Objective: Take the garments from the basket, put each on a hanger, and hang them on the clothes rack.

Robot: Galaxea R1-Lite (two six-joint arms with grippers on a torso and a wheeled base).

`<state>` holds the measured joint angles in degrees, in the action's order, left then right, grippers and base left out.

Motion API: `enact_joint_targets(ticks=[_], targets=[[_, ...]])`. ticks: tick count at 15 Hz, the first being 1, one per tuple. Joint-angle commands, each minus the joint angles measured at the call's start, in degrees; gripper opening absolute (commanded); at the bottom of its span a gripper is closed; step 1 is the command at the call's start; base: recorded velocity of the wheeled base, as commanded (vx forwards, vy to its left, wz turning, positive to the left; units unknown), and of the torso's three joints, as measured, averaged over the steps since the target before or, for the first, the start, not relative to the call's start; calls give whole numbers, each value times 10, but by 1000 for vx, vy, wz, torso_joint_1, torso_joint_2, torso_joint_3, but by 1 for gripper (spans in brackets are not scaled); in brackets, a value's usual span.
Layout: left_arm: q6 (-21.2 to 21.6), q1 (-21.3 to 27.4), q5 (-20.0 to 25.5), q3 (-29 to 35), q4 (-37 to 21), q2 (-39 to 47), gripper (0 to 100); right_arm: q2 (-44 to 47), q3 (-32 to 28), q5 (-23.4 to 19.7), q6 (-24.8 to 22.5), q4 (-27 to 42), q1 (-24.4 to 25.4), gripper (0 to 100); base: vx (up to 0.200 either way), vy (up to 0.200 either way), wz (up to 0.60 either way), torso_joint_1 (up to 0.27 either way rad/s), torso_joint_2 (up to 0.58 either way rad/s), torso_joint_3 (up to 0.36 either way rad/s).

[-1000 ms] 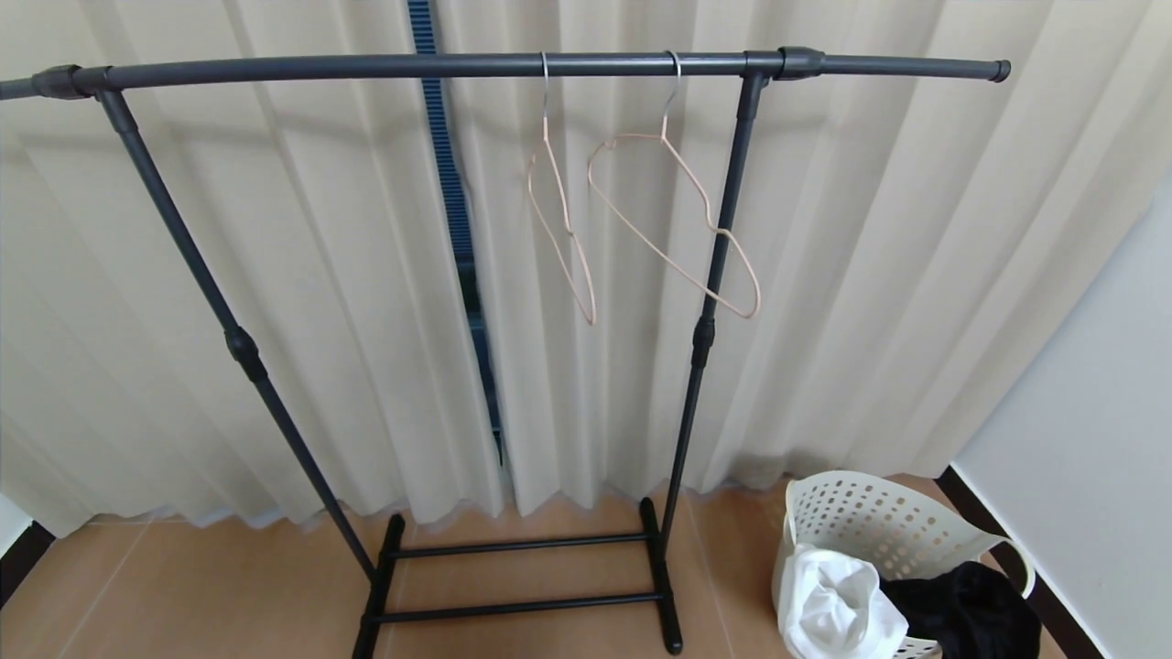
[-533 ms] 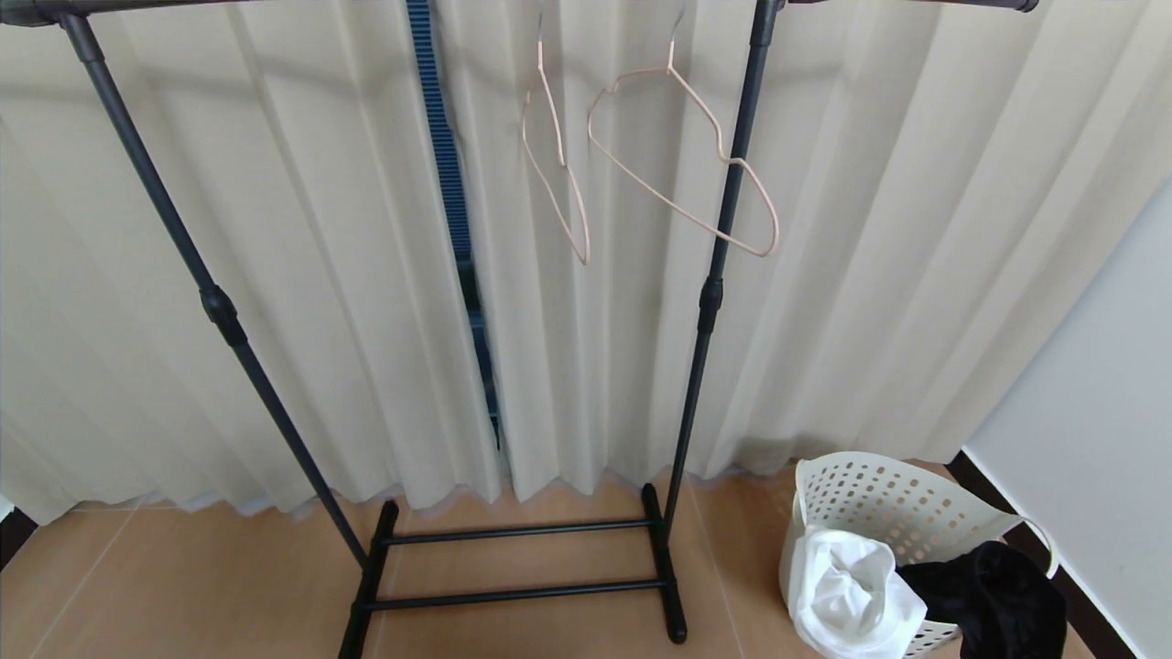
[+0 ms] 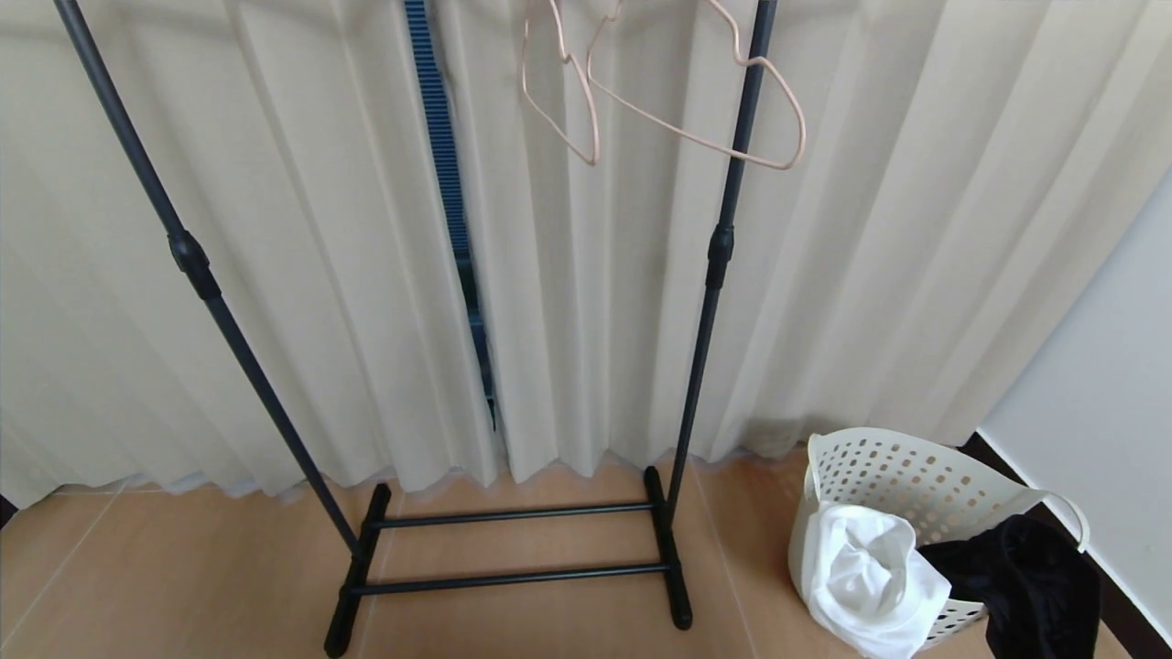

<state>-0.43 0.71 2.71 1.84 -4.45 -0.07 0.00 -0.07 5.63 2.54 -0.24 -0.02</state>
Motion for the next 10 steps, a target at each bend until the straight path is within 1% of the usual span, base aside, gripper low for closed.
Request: enact_joint_targets(ticks=[1, 3, 4, 7, 10], targets=[[0, 0, 0, 0, 1, 1, 100, 0, 0, 0, 0, 0, 0, 100, 0, 0, 0, -66, 461, 393], [-1, 0, 0, 0, 1, 1, 100, 0, 0, 0, 0, -1, 0, 100, 0, 0, 0, -37, 413, 349], [0, 0, 0, 0, 1, 1, 100, 0, 0, 0, -1, -1, 0, 100, 0, 0, 0, -32, 217, 188], [-1, 0, 0, 0, 1, 1, 100, 0, 0, 0, 0, -1, 0, 100, 0, 0, 0, -10, 63, 55], [-2, 0, 0, 0, 1, 1, 100, 0, 0, -1, -1, -1, 0, 100, 0, 0, -600, -1, 17, 28]])
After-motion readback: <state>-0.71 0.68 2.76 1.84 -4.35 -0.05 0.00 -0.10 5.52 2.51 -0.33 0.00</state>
